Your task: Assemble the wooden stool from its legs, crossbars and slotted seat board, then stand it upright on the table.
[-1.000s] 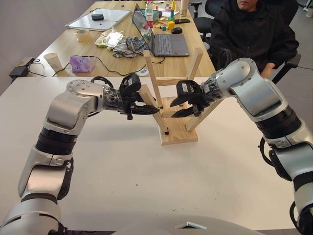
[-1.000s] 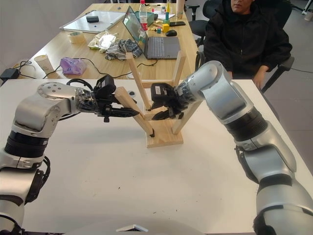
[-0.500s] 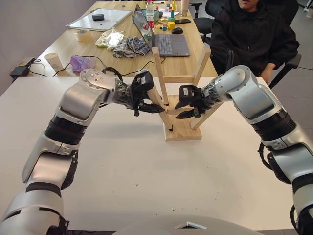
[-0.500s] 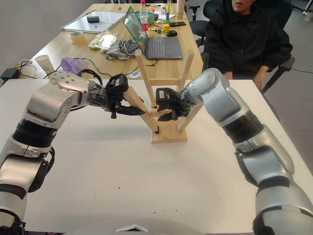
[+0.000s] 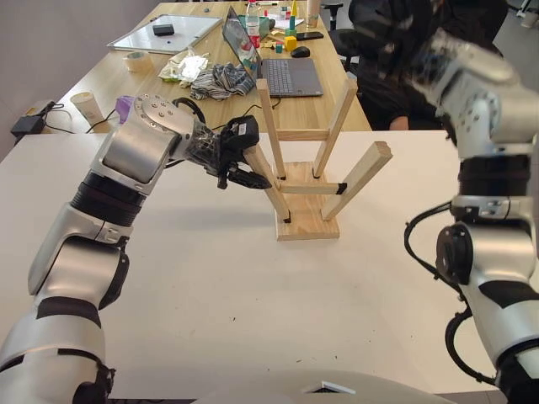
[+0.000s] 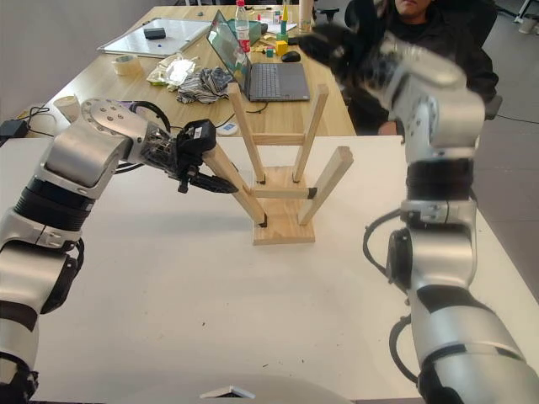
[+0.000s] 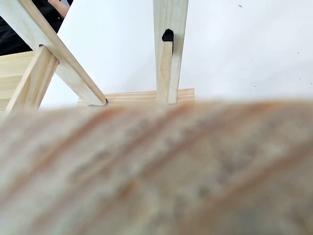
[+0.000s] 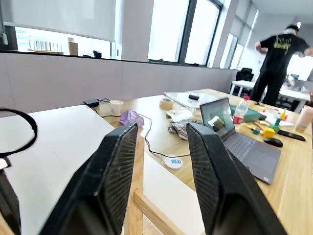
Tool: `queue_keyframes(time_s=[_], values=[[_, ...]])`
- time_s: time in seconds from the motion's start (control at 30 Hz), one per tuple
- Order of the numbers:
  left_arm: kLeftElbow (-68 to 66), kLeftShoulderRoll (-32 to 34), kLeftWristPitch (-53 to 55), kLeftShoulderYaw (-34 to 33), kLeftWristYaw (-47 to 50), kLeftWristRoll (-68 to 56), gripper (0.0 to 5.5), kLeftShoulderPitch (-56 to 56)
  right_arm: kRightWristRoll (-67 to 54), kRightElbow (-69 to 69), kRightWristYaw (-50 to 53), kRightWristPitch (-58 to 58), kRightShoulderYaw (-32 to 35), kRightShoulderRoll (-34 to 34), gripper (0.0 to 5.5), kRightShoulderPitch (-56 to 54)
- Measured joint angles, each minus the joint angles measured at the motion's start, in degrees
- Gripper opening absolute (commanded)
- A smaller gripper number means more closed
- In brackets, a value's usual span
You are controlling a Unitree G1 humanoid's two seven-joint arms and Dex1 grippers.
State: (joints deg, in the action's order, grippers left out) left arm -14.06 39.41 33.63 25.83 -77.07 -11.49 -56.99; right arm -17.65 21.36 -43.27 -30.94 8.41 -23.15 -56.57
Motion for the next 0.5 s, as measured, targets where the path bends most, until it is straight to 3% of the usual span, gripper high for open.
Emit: queue_keyframes(time_s=[0.13, 0.5], values=[[-1.6, 0.6, -1.4, 1.2, -2.1, 1.5, 2.03, -1.4, -1.0, -7.3, 2.4, 3.7, -0.8, 4.7, 1.85, 11.5], [-5.8, 0.3, -3.3, 3.2, -5.6, 5.8, 2.03, -3.4, 2.0, -12.2, 5.9, 9.4, -6.7, 6.6, 1.85, 15.8]])
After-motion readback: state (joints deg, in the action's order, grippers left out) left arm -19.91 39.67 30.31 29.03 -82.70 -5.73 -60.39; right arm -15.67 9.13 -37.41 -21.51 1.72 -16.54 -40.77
